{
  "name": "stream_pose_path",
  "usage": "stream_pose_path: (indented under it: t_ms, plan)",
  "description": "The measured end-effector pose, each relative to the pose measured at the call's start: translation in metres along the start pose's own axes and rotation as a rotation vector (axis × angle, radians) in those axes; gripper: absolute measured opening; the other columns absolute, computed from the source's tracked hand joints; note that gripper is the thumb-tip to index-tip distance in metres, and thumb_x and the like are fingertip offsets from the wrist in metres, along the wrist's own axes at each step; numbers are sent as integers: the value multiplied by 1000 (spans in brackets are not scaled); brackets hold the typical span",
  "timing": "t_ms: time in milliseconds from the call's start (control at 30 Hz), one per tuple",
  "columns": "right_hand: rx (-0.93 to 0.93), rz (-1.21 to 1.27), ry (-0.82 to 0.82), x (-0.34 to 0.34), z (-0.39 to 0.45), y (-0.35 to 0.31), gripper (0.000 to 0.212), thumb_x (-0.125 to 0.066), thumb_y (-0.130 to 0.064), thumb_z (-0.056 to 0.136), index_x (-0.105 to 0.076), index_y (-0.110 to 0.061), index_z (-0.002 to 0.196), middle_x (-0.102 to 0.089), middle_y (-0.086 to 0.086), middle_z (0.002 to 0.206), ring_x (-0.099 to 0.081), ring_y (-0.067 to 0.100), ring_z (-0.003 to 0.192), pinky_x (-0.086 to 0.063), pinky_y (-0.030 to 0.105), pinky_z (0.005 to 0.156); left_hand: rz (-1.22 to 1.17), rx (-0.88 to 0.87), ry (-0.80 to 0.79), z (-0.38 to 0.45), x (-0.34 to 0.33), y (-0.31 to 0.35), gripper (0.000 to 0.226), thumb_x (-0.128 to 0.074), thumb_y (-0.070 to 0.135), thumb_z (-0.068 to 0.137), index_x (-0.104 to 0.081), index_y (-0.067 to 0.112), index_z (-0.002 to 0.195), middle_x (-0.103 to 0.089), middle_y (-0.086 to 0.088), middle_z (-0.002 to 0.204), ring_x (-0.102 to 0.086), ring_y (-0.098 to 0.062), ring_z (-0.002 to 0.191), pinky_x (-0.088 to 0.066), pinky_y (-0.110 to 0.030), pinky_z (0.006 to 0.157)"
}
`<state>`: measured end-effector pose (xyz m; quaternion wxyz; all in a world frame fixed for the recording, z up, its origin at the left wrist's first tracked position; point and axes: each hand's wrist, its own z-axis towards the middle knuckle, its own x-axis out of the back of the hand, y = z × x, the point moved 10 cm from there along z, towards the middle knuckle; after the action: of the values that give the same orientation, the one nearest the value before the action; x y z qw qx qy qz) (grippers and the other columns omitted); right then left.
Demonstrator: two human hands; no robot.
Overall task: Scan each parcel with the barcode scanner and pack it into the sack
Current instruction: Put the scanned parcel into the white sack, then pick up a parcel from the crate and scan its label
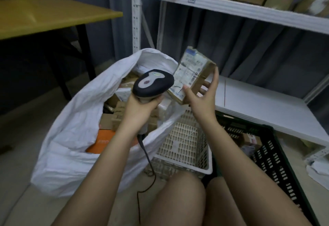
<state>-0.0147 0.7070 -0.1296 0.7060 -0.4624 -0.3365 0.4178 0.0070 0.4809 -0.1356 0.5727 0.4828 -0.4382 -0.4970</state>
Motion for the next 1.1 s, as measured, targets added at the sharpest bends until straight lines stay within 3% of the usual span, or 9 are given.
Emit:
stream_pose_path:
  t_ms: [133,233,333,433,567,700,833,933,1100]
  plan:
    - [317,-563,-94,-68,-3,-18,87,-69,-21,83,-15,-31,151,-38,8,140,-45,24,122,-45,39,95,50,11,83,3,53,2,54,-79,34,74,-61,21,124,-68,-1,114,-63,-20,108,-51,-44,96]
    - [266,-1106,-637,-135,-11,45,84,-68,-25,83,-18,-29,151,-35,11,149,-36,34,132,-36,47,106,43,34,147,5,84,-3,47,-77,29,78,-61,20,121,-68,1,113,-62,-17,106,-51,-32,88]
    - [143,-1198,-947,-157,-29,89,78,-68,-31,85,-25,-31,150,-40,10,144,-44,33,125,-36,43,103,30,52,159,6,99,-9,42,-75,25,81,-57,26,119,-64,7,112,-58,-10,103,-46,-25,85]
    - [173,-1200,-885,-162,-24,88,72,-65,-30,87,-29,-33,149,-44,11,131,-46,31,116,-39,39,96,-4,63,145,8,103,-13,39,-76,20,81,-58,27,115,-65,11,106,-59,-6,100,-48,-23,83]
    - [299,-1231,-717,-169,-15,70,42,-55,-22,93,-47,-21,134,-53,10,120,-54,30,108,-44,37,83,-27,65,128,10,103,-18,43,-78,16,78,-63,19,119,-69,7,109,-62,-7,103,-51,-29,89]
    - [151,-1210,-652,-172,-8,76,24,-46,-19,96,-48,-13,119,-56,11,115,-58,31,102,-47,39,79,-27,74,105,11,99,-26,47,-79,17,77,-63,18,120,-69,7,111,-62,-5,104,-49,-25,89]
    - [16,-973,-692,-162,0,67,27,-49,-28,96,-61,-15,118,-64,7,115,-60,26,104,-50,36,86,-20,94,89,10,92,-32,51,-80,20,76,-61,19,123,-68,6,114,-61,-8,107,-50,-31,94]
    - [18,-803,-618,-137,5,50,24,-54,-29,94,-66,-21,114,-65,-1,111,-60,18,97,-48,31,80,28,88,69,7,79,-28,60,-82,38,69,-61,25,124,-67,9,116,-60,-11,110,-49,-39,98]
    - [13,-571,-461,-81,8,43,17,-57,-17,93,-68,-21,106,-66,-5,105,-59,8,86,-49,26,76,-4,54,-13,2,35,-17,47,-77,14,80,-59,17,123,-64,7,116,-57,-9,111,-45,-24,90]
